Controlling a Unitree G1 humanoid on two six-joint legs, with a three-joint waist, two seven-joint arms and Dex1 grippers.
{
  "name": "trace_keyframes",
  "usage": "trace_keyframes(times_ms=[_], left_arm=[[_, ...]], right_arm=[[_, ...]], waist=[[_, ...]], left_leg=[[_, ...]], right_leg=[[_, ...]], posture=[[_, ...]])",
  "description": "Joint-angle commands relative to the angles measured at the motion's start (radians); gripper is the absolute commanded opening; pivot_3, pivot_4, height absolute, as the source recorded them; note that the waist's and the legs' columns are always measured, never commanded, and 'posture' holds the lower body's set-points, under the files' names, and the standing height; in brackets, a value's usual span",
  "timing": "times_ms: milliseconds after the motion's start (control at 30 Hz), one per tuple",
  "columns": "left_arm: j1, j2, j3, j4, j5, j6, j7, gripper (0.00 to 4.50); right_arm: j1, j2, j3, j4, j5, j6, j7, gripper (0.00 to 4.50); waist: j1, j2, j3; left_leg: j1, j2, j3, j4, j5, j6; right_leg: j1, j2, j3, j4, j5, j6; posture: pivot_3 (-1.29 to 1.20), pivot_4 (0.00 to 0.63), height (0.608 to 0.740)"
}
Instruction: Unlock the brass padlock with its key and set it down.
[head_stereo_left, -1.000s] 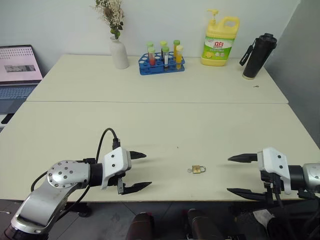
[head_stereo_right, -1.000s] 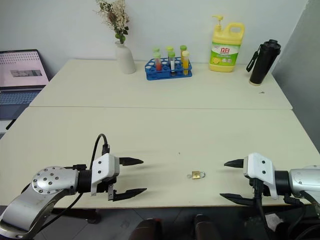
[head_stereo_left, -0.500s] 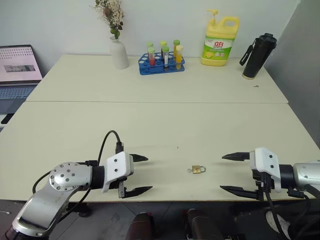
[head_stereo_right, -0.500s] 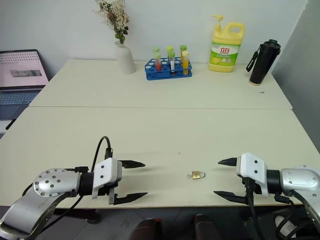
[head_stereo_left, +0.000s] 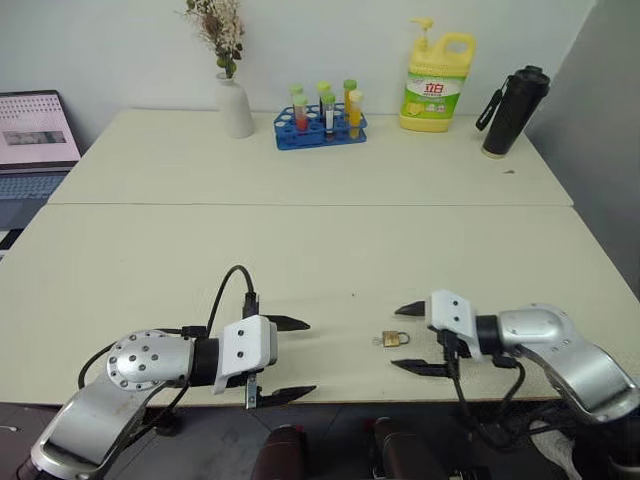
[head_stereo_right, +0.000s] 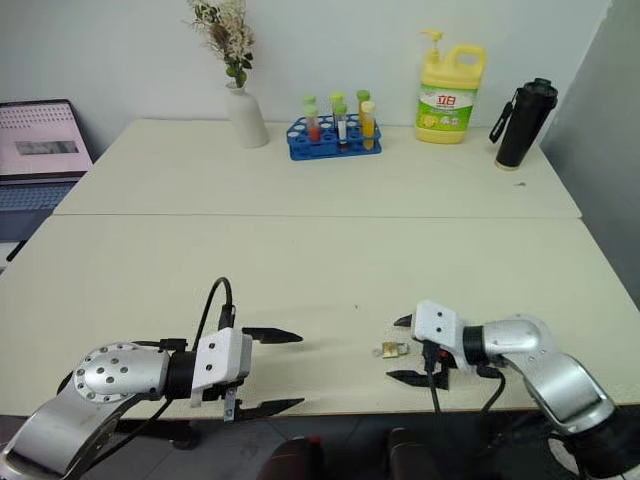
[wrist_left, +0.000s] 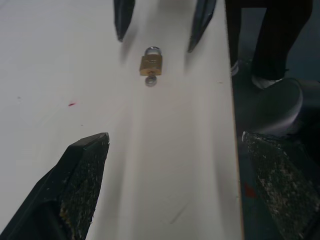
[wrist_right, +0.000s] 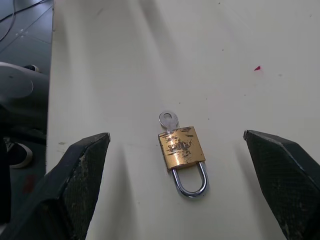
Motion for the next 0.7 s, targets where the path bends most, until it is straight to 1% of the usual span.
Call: trace_keyframes(times_ms=[33, 233, 467, 567, 700], left_arm=[[0.002, 0.004, 0.004, -0.033, 0.005, -0.021, 0.003, 4.48], [0.011, -0.001, -0.002, -0.040, 0.021, -0.028, 0.015, 4.48], [-0.007, -0.005, -0.014, -0.028, 0.026, -0.031, 0.013, 4.48], [-0.020, -0.005, -0.020, -0.019, 0.027, -0.033, 0.012, 4.50], [-0.028, -0.004, -0.023, -0.007, 0.030, -0.041, 0.006, 4.50]], right_arm=[[-0.036, 0.013, 0.005, 0.037, -0.024, -0.026, 0.012, 4.50], [-0.050, 0.020, 0.016, 0.089, -0.058, -0.034, 0.021, 4.50], [-0.034, 0.022, 0.034, 0.065, -0.071, -0.036, 0.022, 4.50], [-0.028, 0.021, 0.047, 0.067, -0.091, -0.047, 0.021, 3.90], [-0.023, 0.020, 0.055, 0.074, -0.107, -0.033, 0.021, 2.46]], waist=[[0.003, 0.000, 0.000], [0.003, 0.000, 0.000], [0.003, 0.000, 0.000], [0.003, 0.000, 0.000], [0.003, 0.000, -0.001]], left_leg=[[0.000, 0.000, 0.000, 0.000, 0.000, 0.000], [0.000, 0.000, 0.000, 0.000, 0.000, 0.000], [0.000, 0.000, 0.000, 0.000, 0.000, 0.000], [0.000, 0.000, 0.000, 0.000, 0.000, 0.000], [0.001, 0.000, 0.000, 0.000, 0.000, 0.000]], right_leg=[[0.000, 0.000, 0.000, 0.000, 0.000, 0.000], [0.000, 0.000, 0.000, 0.000, 0.000, 0.000], [0.000, 0.000, 0.000, 0.000, 0.000, 0.000], [0.000, 0.000, 0.000, 0.000, 0.000, 0.000], [0.001, 0.000, 0.000, 0.000, 0.000, 0.000]], posture=[[0.00, 0.150, 0.740], [0.00, 0.150, 0.740], [0.00, 0.150, 0.740], [0.00, 0.150, 0.740], [0.00, 0.150, 0.740]])
